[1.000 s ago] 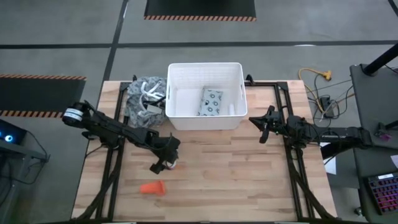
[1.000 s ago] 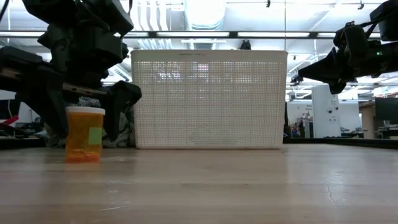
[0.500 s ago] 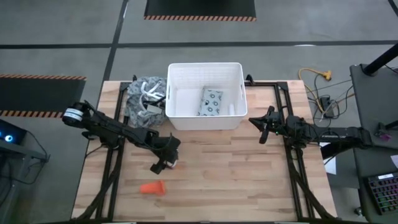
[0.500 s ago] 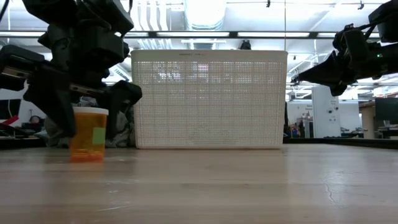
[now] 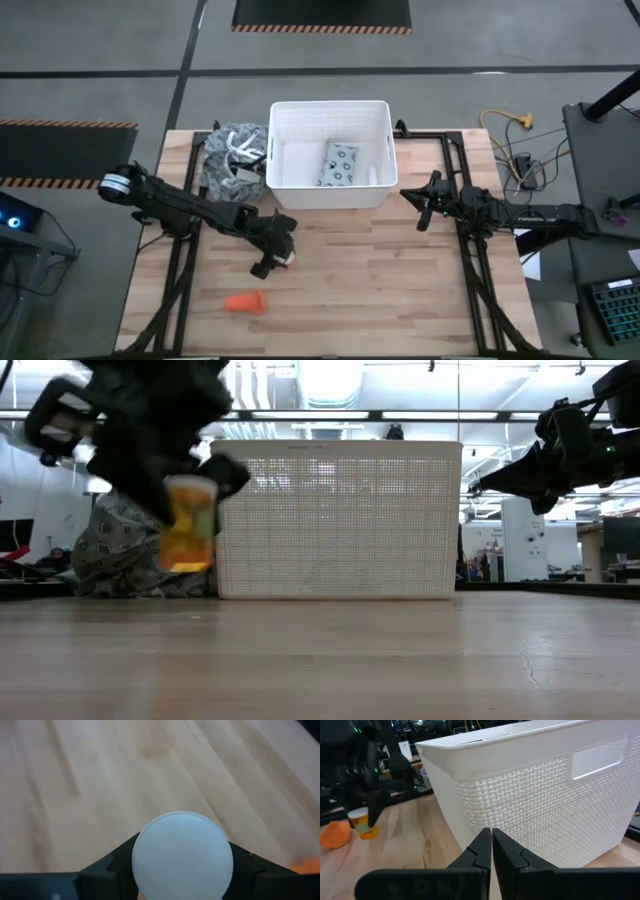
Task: Pick & place medical supplies in basket/bin
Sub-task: Put the orange pill bottle into the white bin
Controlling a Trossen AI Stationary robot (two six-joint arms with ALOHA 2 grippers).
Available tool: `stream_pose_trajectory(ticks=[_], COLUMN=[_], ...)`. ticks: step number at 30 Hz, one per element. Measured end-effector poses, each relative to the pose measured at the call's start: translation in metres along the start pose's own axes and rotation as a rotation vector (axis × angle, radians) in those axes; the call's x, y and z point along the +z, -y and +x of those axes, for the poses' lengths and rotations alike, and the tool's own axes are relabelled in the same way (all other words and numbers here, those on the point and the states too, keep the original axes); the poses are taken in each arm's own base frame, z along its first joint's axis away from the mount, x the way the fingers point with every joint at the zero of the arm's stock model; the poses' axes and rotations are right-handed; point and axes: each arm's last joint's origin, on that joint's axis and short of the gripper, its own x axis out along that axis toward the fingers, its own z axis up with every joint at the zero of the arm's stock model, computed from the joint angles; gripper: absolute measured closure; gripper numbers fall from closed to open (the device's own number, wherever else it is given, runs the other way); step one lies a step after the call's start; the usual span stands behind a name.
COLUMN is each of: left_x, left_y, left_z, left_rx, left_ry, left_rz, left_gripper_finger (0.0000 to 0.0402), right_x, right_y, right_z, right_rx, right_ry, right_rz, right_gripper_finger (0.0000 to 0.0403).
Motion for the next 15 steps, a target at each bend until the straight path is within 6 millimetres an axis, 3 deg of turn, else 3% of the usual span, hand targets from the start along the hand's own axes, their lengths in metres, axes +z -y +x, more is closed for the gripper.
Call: stream_pose_trajectory(ticks=[7, 15], left_x=[0.048, 0.103], left_y=[-0.010, -0.038], left_z=[-0.034, -0.092], left_rx=[0.194, 0.326], left_ry=[-0.058, 0.064], left_rz=[0.117, 0.076], left_gripper_finger=[0.0221, 0.0222], right_x=[0.000, 0.000], right_y=[0.000, 0.000], right_z=[0.000, 0.000], right_rx=[0.000, 0.001], right_ry=[0.001, 0.002], right_rz=[0.002, 0.004], right_gripper_finger=[0.0394, 0.0394])
